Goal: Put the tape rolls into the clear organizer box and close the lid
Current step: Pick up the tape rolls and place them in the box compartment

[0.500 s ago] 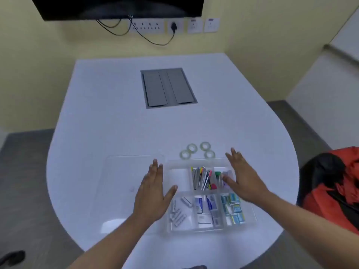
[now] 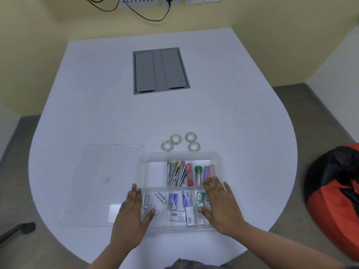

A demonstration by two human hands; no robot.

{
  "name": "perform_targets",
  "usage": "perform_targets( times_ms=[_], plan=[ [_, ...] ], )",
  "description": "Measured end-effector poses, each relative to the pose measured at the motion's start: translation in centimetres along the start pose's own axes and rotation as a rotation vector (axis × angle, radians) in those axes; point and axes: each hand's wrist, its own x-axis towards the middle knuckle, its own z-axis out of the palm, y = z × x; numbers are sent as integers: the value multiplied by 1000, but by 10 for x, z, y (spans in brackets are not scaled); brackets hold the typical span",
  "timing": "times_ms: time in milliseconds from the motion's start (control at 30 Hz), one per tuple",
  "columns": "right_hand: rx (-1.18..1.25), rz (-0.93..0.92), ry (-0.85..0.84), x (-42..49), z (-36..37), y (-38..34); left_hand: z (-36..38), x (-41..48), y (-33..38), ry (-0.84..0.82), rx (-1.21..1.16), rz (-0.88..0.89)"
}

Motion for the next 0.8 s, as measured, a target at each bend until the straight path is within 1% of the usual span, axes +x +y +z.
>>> perform_targets(
  times_ms=[133, 233, 333, 400, 467, 533, 600, 733, 800],
  plan=[
    [13, 2, -23, 1, 0, 3, -6, 4, 3, 14, -115, -39],
    [49, 18, -57, 3, -4, 2, -14, 16, -7, 74, -292, -155],
    [139, 70, -82, 7, -17, -7, -21, 31, -26, 102, -343, -245],
    [192, 102, -44, 14, -30, -13, -24, 44, -38, 108, -317, -264],
    [235, 90, 10, 26, -46, -18, -27, 57, -48, 106, -260, -248],
    [316, 74, 21, 44, -62, -21, -30, 71, -55, 84, -187, -214],
    [360, 90, 15, 65, -77, -22, -31, 80, -60, 43, -109, -181],
    [372, 128, 44, 110, -96, -19, -29, 95, -69, -41, 37, -91],
    [365, 165, 46, 132, -99, -16, -26, 100, -71, -100, 58, -62]
  ],
)
